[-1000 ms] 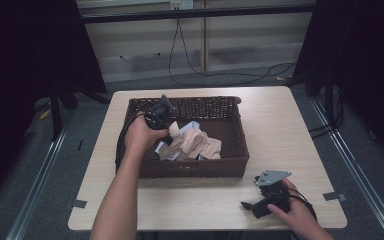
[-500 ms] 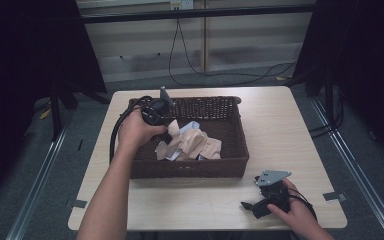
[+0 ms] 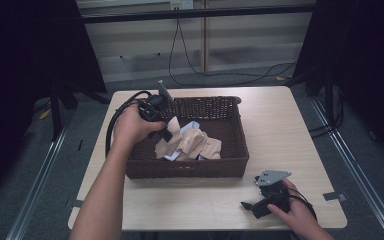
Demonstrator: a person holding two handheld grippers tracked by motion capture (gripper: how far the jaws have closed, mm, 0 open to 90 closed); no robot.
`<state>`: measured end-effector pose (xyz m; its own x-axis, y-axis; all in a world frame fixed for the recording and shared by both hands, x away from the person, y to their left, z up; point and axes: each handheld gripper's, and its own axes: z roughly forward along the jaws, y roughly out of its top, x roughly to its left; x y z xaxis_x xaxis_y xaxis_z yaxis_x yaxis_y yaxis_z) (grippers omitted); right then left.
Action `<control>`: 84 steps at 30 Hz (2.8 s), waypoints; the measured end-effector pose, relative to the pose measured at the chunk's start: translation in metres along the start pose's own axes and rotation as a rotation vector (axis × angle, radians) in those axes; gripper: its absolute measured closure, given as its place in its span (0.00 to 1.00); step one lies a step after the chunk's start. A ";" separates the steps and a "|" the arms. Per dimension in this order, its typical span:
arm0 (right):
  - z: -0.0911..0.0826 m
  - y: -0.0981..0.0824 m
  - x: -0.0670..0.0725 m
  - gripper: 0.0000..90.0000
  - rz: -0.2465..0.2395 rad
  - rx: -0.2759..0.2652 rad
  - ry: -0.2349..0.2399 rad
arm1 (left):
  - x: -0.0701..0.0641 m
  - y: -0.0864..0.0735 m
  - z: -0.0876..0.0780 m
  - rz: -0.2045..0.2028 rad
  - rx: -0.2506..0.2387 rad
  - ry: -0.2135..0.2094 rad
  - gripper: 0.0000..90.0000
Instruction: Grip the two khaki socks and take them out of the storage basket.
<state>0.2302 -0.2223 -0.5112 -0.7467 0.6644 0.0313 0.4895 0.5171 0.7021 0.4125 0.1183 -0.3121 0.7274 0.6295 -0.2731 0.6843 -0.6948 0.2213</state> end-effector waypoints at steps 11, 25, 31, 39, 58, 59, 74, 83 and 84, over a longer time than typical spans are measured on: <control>0.000 0.000 0.000 0.00 -0.001 0.006 0.004 | -0.014 -0.001 -0.021 0.025 -0.005 -0.007 0.97; -0.001 0.000 0.000 0.00 0.000 0.006 0.004 | -0.029 -0.003 -0.033 0.067 0.001 -0.027 0.97; -0.001 0.000 0.000 0.00 -0.001 0.006 0.004 | -0.036 -0.006 -0.033 0.091 0.002 -0.034 0.97; 0.000 0.000 0.000 0.00 -0.001 0.000 -0.001 | -0.042 -0.014 -0.029 0.120 0.010 -0.036 0.96; 0.000 0.000 0.000 0.00 0.000 0.000 0.000 | -0.063 -0.023 -0.008 0.202 0.008 -0.060 0.96; 0.000 0.000 0.000 0.00 0.000 0.001 0.000 | -0.064 -0.023 -0.007 0.203 0.011 -0.059 0.96; 0.000 0.000 0.000 0.00 -0.002 0.000 -0.001 | -0.079 -0.034 0.019 0.252 0.019 -0.079 0.96; 0.000 0.000 0.000 0.00 -0.001 0.000 -0.001 | -0.090 -0.040 0.032 0.274 0.018 -0.097 0.96; 0.000 0.000 0.000 0.00 -0.001 0.000 -0.001 | -0.090 -0.040 0.033 0.284 0.017 -0.094 0.95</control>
<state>0.2301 -0.2222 -0.5113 -0.7470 0.6641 0.0298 0.4885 0.5181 0.7021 0.3176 0.0780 -0.3275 0.8813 0.3745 -0.2882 0.4525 -0.8447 0.2860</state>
